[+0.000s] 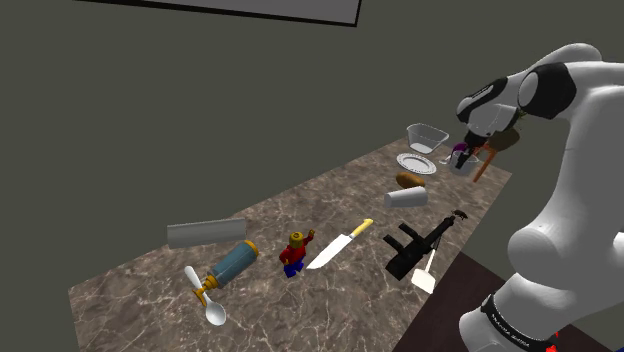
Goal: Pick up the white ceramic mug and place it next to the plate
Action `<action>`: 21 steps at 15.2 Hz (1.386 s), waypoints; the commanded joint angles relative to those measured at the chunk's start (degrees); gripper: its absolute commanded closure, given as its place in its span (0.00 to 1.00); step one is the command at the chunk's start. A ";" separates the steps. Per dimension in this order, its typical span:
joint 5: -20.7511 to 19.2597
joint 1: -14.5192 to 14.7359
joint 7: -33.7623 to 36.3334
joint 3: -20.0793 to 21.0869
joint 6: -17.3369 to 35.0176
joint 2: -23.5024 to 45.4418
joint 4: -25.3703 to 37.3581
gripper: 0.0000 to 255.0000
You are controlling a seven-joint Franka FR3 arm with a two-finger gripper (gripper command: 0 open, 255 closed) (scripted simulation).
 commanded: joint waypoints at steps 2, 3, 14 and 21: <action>0.54 -0.13 -0.33 0.34 1.79 1.06 -0.74 1.00; 0.75 -0.21 -0.46 0.47 2.36 1.50 -0.88 1.00; 2.79 -1.19 -1.84 1.91 7.58 6.16 -1.59 1.00; 2.79 -1.19 -1.85 1.91 7.60 6.16 -1.60 0.00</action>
